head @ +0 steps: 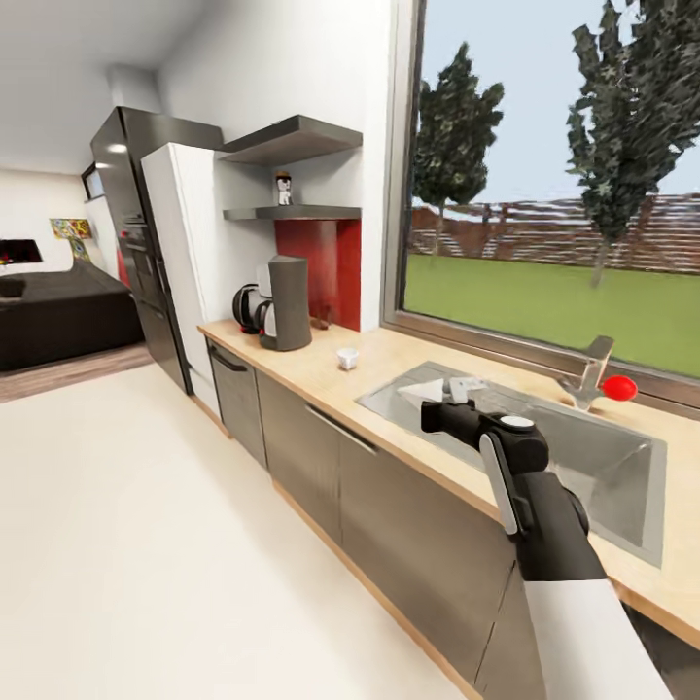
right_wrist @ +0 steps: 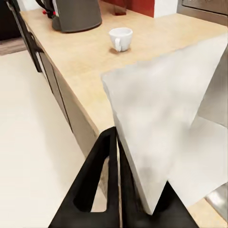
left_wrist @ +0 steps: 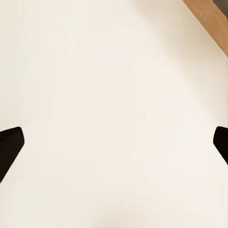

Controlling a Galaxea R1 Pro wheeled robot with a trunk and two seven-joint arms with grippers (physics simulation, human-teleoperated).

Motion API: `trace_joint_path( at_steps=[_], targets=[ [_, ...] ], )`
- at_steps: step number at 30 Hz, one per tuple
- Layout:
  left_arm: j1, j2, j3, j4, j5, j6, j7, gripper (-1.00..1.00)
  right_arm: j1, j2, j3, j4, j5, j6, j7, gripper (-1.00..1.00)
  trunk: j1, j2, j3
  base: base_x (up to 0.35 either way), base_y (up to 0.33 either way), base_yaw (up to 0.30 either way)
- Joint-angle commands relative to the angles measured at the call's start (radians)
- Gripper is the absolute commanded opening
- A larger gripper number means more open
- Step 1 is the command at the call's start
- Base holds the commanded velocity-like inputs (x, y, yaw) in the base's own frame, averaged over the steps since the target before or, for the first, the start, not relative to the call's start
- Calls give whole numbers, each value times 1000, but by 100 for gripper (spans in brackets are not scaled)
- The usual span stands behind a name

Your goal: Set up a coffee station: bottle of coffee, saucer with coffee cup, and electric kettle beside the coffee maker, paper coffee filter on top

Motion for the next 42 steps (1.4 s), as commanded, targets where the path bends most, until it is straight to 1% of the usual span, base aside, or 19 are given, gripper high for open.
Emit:
trace_joint_path(
  at_steps=[1, 27, 31, 42],
  targets=[
    [0, -1, 4, -1, 1, 0, -6, 100, -1, 0, 0, -1, 8, 4, -7, -100, 1, -1, -1, 279, 176, 274],
    [0, -3, 3, 1, -1, 1, -6, 100, -1, 0, -1, -1, 9, 4, -7, -100, 1, -1, -1, 281, 179, 259],
    [1, -3, 3, 1, -1, 1, -6, 100, -1, 0, -1, -1, 9, 4, -7, -100, 1, -1, -1, 286, 184, 118],
    [0, -3, 3, 2, -2, 2, -6, 100, 0, 0, -2, -1, 8, 4, -7, -100, 1, -1, -1, 288, 184, 9]
  ],
)
